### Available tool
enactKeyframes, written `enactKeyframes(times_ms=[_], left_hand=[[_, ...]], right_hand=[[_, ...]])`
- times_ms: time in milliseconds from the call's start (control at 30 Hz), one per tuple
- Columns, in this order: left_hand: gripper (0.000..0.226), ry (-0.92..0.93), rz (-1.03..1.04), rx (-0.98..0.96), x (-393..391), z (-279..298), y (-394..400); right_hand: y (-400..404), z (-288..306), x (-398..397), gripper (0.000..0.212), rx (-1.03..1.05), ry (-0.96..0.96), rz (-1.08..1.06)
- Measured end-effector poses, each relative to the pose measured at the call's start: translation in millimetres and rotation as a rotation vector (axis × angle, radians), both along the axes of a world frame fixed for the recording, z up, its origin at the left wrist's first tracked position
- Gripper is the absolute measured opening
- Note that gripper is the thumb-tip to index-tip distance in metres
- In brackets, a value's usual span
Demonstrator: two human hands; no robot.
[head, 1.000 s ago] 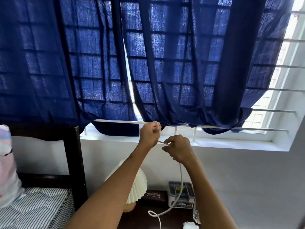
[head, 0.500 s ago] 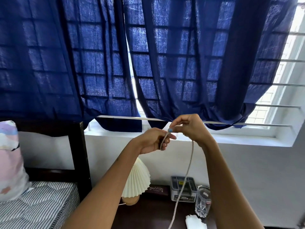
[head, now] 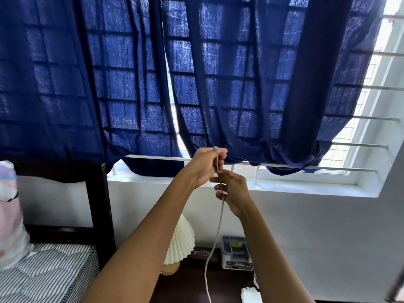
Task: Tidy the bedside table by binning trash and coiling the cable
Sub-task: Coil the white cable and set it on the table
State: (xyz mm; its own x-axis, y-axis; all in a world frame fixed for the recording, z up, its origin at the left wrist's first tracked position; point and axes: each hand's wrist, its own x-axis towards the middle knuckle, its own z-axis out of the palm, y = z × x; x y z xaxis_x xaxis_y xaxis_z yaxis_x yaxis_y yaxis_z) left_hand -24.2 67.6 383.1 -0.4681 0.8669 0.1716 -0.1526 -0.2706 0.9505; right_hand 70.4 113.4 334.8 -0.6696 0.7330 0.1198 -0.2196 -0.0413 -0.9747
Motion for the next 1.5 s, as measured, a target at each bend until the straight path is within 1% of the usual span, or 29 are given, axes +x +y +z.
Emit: enactKeyframes(times_ms=[67,100,167,233,300,333,400,433,467,500,567,633,667,767,833,867,900,967,1033,1067,1133,1200,1233,1300,1367,1400,1433,1500], left_hand=[[0.022,0.162,0.215,-0.029,-2,0,7],[0.022,0.251,0.282,-0.040,-4,0,10],[0.022,0.430,0.329,-0.066,-7,-2,10],[0.017,0.556,0.317,-0.085,-8,-3,8],[0.013,0.690,0.320,-0.114,-8,-4,4],[0.015,0.775,0.313,-0.135,-7,-3,2],[0.027,0.888,0.236,-0.179,-7,-3,-2],[0.031,0.890,0.178,-0.209,-6,-2,-5],[0.033,0.847,0.106,-0.238,-4,-1,-9],[0.032,0.766,0.029,-0.261,-2,-1,-13],[0.033,0.549,-0.099,-0.291,2,1,-20],[0.044,0.355,-0.209,-0.296,3,2,-26],[0.047,0.290,-0.261,-0.282,3,3,-29],[0.041,0.149,-0.386,-0.178,5,8,-37],[0.040,0.037,-0.444,-0.083,8,14,-39],[0.040,-0.027,-0.474,-0.034,10,17,-38],[0.040,-0.095,-0.502,0.011,12,20,-37],[0.035,-0.221,-0.499,0.096,17,23,-33],[0.031,-0.274,-0.375,0.149,20,24,-24],[0.030,-0.239,-0.263,0.156,20,23,-18],[0.026,-0.061,0.011,0.135,20,19,-7],[0.021,0.211,0.235,0.066,19,10,0],[0.018,0.358,0.301,0.034,18,4,1],[0.011,0.600,0.338,-0.024,13,-7,0],[0.016,0.799,0.306,-0.103,8,-13,-3],[0.022,0.851,0.261,-0.144,7,-14,-5],[0.027,0.851,0.199,-0.184,7,-14,-8],[0.031,0.728,0.081,-0.250,8,-12,-13]], right_hand=[[-6,5,4,0.021,0.139,-0.179,-0.003],[-9,8,5,0.021,0.222,-0.263,-0.009],[-14,18,7,0.020,0.430,-0.415,-0.044],[-15,29,11,0.019,0.673,-0.525,-0.117],[-16,42,18,0.016,0.868,-0.561,-0.233],[-17,49,21,0.015,0.926,-0.550,-0.273],[-19,63,29,0.008,0.972,-0.502,-0.285],[-19,69,33,0.006,0.978,-0.493,-0.268],[-17,74,36,0.011,0.981,-0.495,-0.251],[-15,78,39,0.016,0.985,-0.493,-0.234],[-6,84,45,0.017,0.983,-0.448,-0.203],[3,86,50,0.015,0.949,-0.343,-0.195],[8,86,51,0.016,0.909,-0.275,-0.190],[20,79,46,0.011,0.672,-0.032,-0.079],[24,65,37,0.010,0.440,0.136,-0.007],[24,57,31,0.011,0.321,0.190,0.001],[24,49,25,0.013,0.220,0.216,-0.004],[21,32,19,0.018,0.091,0.205,-0.019],[16,20,17,0.022,0.056,0.130,-0.038],[13,16,18,0.021,0.084,0.059,-0.045],[6,14,21,0.020,0.194,-0.105,-0.046],[-2,19,25,0.019,0.338,-0.277,-0.043],[-7,23,27,0.017,0.450,-0.365,-0.048],[-13,35,33,0.013,0.734,-0.513,-0.095],[-17,49,40,0.008,0.955,-0.552,-0.199],[-17,57,44,0.005,1.000,-0.538,-0.250],[-17,64,47,0.002,1.021,-0.517,-0.280],[-13,74,53,0.011,1.035,-0.465,-0.288]])
